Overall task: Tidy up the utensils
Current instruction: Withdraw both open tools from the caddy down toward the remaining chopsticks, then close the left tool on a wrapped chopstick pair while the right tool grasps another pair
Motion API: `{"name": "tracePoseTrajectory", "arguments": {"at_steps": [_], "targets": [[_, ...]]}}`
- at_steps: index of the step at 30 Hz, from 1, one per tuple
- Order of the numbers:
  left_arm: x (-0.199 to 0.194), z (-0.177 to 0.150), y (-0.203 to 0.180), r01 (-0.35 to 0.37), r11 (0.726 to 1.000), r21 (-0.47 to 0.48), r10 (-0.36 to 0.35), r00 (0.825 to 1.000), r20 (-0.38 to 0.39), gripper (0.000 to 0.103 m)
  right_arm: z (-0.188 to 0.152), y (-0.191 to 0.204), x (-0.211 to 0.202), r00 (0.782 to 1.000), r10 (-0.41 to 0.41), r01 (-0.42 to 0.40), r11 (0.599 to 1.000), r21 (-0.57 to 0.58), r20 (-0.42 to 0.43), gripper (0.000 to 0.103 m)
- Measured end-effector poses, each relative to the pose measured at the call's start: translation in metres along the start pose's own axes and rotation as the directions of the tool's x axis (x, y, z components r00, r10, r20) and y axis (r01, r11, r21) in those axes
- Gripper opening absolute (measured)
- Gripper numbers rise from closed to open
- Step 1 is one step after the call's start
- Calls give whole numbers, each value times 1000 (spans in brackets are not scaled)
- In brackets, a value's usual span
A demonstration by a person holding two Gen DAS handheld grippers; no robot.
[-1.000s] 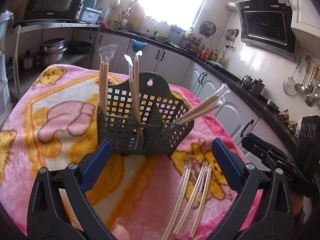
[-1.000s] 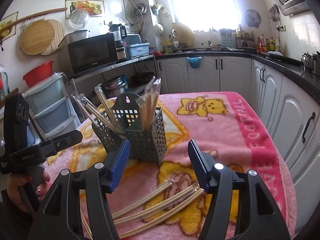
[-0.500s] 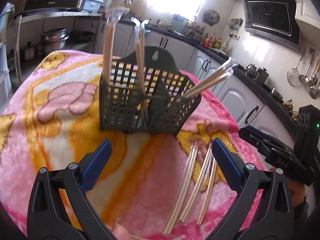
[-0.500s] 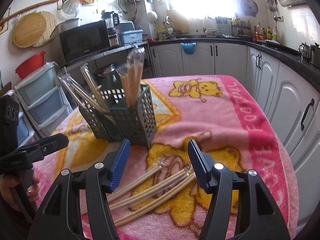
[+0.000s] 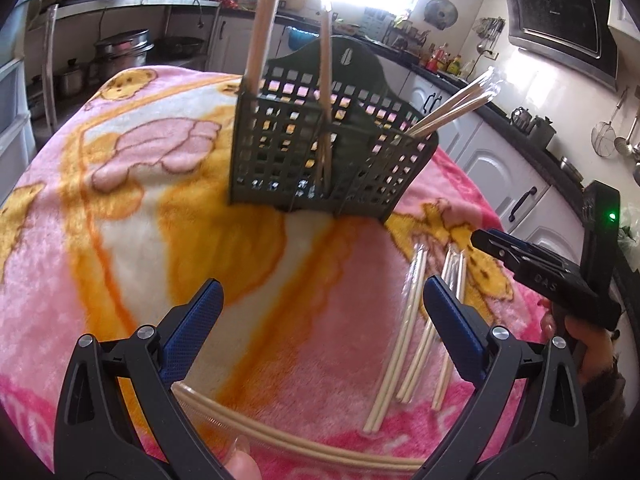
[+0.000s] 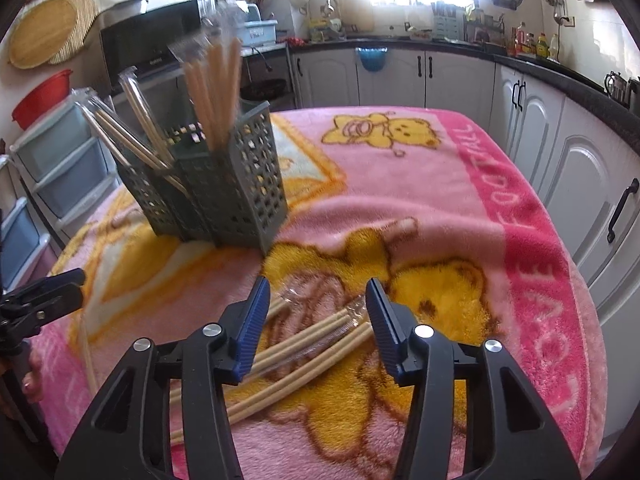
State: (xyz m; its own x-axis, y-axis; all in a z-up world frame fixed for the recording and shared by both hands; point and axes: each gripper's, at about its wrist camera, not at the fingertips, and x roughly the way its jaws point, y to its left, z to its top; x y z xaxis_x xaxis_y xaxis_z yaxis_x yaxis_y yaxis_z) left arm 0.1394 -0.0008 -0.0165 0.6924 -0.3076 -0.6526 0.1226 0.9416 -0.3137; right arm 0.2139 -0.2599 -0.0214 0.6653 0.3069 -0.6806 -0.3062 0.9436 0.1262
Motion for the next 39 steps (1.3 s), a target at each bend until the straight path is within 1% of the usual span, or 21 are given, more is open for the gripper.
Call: {"name": "tracePoseTrajectory", "arguments": {"at_steps": [6, 10, 16, 23, 29, 30, 31, 32, 36, 38, 39], "targets": [[-2, -11, 12, -28, 999, -18, 27, 999, -19, 92, -2, -9, 20, 999, -5, 5, 1000, -1, -39, 38], [-4, -19, 21, -46, 998, -37, 44, 998, -34, 92, -2, -12, 28, 998, -13, 12, 1000, -7, -57, 37], [-4, -30, 38, -80, 994, -71, 76, 995, -58, 92, -3, -16, 38, 996, 4, -4, 1000, 8, -88, 37], [-9, -36, 55, -95, 988, -122, 87, 994, -66, 92, -3, -18, 47, 994, 18, -16, 1000, 26, -110, 36], [-15, -43, 66, -98, 984, -148, 89, 994, -67, 92, -3, -18, 51, 993, 16, -13, 1000, 28, -117, 30], [-14, -43, 66, -95, 985, -147, 86, 994, -68, 91, -4, -18, 51, 993, 17, -14, 999, 28, -119, 29], [-14, -44, 65, -98, 985, -141, 89, 994, -69, 88, -4, -18, 52, 993, 16, -13, 1000, 28, -119, 29], [-13, -45, 65, -100, 986, -136, 92, 993, -70, 82, -4, -18, 52, 993, 16, -13, 1000, 27, -120, 27], [-12, -45, 64, -116, 985, -125, 107, 992, -73, 69, -4, -19, 51, 993, 18, -15, 1000, 27, -120, 20], [-11, -45, 65, -125, 984, -124, 117, 991, -70, 58, -4, -19, 51, 993, 20, -17, 1000, 27, -120, 17], [-11, -45, 66, -127, 984, -124, 119, 991, -68, 55, -5, -18, 51, 993, 21, -18, 1000, 26, -119, 14]]}}
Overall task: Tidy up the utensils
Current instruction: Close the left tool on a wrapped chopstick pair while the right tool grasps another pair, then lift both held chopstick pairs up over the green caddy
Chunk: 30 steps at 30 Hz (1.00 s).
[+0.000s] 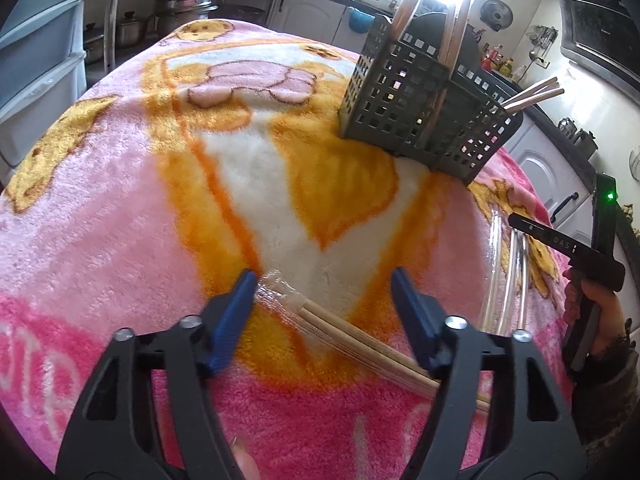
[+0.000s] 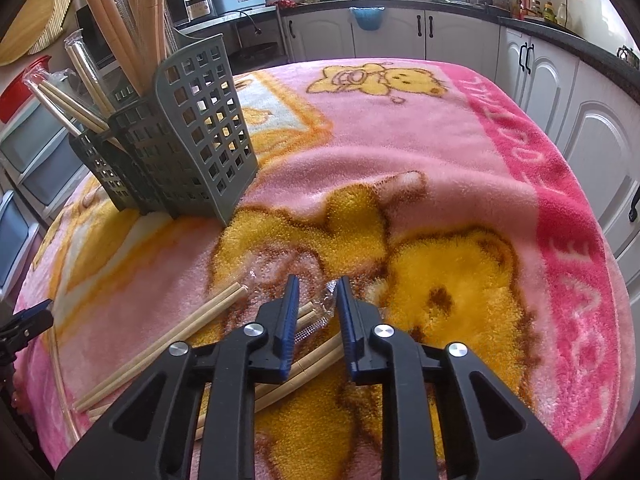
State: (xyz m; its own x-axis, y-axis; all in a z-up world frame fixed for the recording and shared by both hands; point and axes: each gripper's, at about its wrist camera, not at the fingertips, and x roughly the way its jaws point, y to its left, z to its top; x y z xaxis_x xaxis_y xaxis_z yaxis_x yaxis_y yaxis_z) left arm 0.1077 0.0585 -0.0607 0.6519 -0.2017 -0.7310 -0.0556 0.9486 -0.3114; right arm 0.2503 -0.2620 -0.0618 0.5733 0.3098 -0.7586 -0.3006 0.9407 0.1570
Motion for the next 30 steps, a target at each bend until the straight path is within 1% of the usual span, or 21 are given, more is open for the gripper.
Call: {"name": "tracePoseTrajectory", "arguments": {"at_steps": [2, 3, 5, 8, 15, 18, 19, 26, 30], "targets": [[0, 0, 2, -3, 1000, -4, 3, 1000, 3, 48, 0, 1, 0, 1000, 3, -3, 1000, -3, 1, 11], [0, 0, 2, -6, 1000, -3, 6, 1000, 4, 46, 0, 2, 0, 1000, 6, -6, 1000, -6, 3, 10], [0, 1, 3, -13, 1000, -3, 13, 1000, 6, 35, -1, 4, -1, 1000, 7, -7, 1000, -8, 6, 8], [1, 1, 5, -13, 1000, -8, 13, 1000, 5, 25, 0, 5, -3, 1000, 11, -10, 1000, -4, 16, 5], [2, 1, 7, -16, 1000, -12, 16, 1000, 6, 15, 3, 7, -19, 996, 37, -38, 999, 18, 80, 4], [3, 2, 7, -8, 1000, -9, 8, 1000, 3, 8, 6, 8, -29, 993, 51, -54, 998, 23, 109, 3], [3, 2, 6, -1, 1000, -8, 1, 1000, 3, 5, 7, 9, -33, 991, 58, -61, 998, 24, 121, 3], [2, 3, 4, 28, 1000, -7, -28, 1000, 12, 2, 11, 17, -56, 979, 84, -89, 996, 21, 184, 2], [-4, 6, 0, 24, 1000, 6, -24, 999, 34, 2, 14, 22, -69, 971, 100, -106, 994, 15, 217, 2]]}}
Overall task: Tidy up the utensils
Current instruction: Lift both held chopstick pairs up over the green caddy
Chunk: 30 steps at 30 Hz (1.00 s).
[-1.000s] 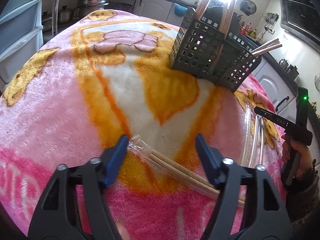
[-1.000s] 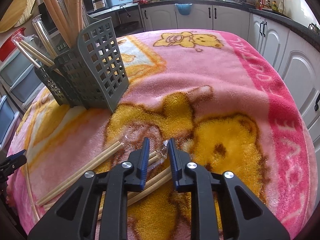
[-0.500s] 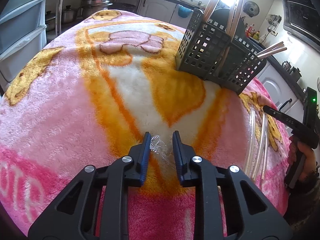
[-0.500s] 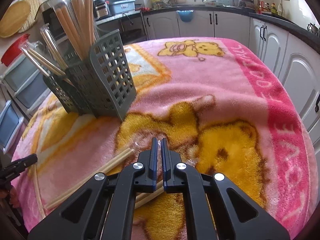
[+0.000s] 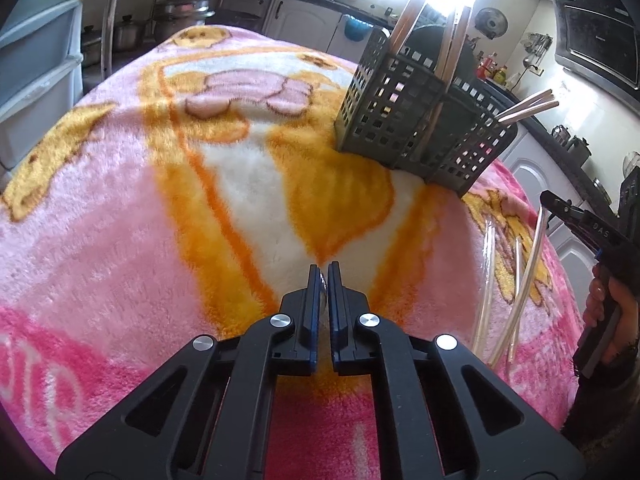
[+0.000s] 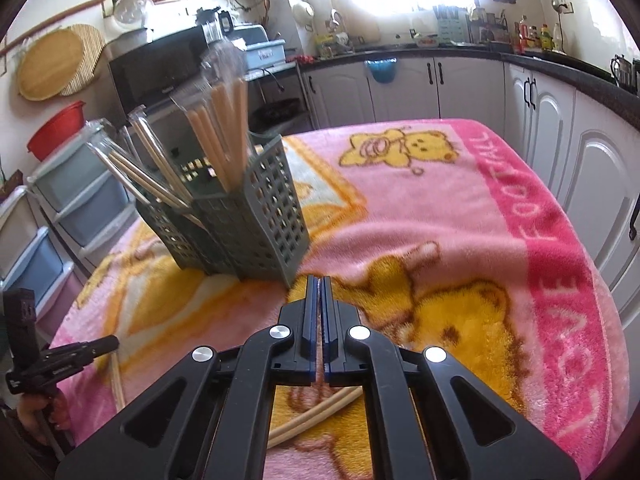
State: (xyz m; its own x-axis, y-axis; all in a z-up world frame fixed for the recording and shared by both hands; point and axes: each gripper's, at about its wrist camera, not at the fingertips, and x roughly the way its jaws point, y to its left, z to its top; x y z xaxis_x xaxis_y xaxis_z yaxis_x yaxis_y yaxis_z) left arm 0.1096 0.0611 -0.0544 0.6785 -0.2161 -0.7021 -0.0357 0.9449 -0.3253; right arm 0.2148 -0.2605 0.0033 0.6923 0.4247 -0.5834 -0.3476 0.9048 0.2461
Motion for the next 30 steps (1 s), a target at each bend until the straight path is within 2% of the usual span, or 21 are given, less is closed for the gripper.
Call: {"name": "tracePoseTrajectory", "arguments": {"at_steps": [2, 10, 18, 30], "targets": [[-5, 4, -7, -12, 1000, 25, 12, 1000, 24, 2, 3, 4, -5, 1000, 7, -7, 1000, -7, 13, 2], [-25, 25, -31, 47, 996, 73, -54, 993, 101, 2, 16, 26, -32, 995, 49, -45, 998, -54, 81, 2], [-37, 41, -53, 94, 988, 119, -111, 983, 146, 2, 27, 50, -58, 986, 84, -67, 991, -120, 142, 2], [-56, 67, -83, 163, 970, 179, -200, 956, 216, 2, 30, 70, -76, 977, 111, -80, 983, -168, 181, 2]]}}
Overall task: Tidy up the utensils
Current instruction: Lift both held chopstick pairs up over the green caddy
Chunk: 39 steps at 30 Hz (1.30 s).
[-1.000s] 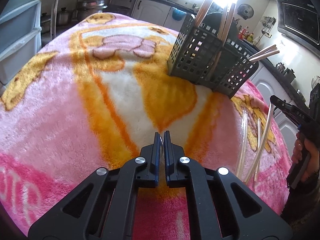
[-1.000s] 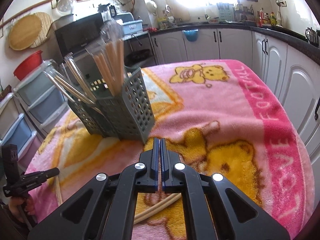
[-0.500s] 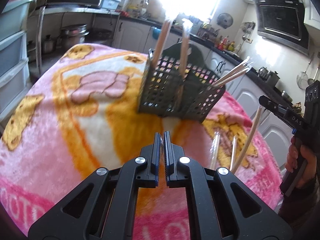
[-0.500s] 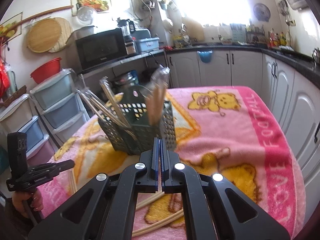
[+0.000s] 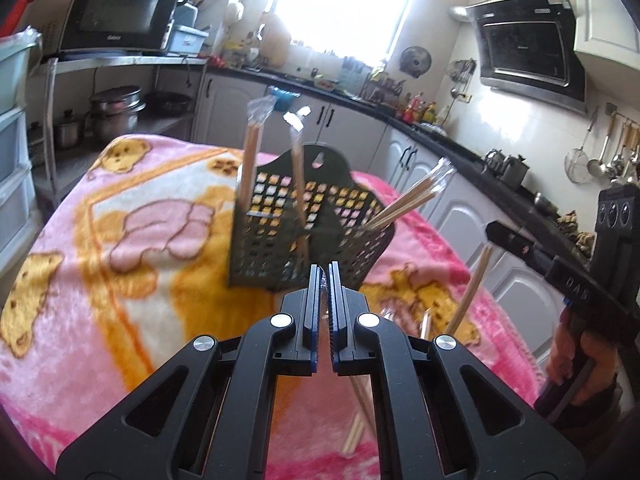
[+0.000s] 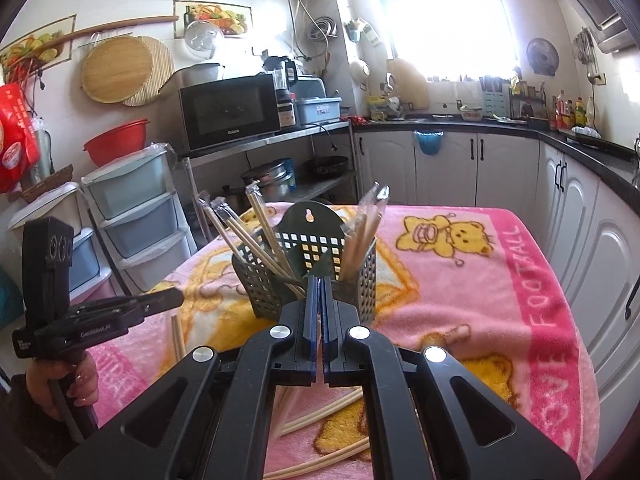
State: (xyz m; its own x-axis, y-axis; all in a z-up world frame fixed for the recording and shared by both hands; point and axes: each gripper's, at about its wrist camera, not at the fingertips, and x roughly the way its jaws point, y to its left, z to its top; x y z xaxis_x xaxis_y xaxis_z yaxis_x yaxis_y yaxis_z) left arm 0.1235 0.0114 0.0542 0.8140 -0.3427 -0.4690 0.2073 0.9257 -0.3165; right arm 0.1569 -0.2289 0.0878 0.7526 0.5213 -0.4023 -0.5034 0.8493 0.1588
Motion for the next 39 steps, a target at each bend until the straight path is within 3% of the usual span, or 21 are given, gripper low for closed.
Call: {"name": "tracePoseTrajectory", "arguments": {"at_steps": [14, 39], "targets": [[-8, 25, -29, 85, 995, 42, -88, 994, 68, 1, 12, 9, -19, 998, -1, 3, 1000, -31, 65, 2], [-22, 80, -51, 145, 985, 93, -161, 966, 200, 1, 46, 24, -28, 985, 45, -31, 996, -84, 167, 2]]}}
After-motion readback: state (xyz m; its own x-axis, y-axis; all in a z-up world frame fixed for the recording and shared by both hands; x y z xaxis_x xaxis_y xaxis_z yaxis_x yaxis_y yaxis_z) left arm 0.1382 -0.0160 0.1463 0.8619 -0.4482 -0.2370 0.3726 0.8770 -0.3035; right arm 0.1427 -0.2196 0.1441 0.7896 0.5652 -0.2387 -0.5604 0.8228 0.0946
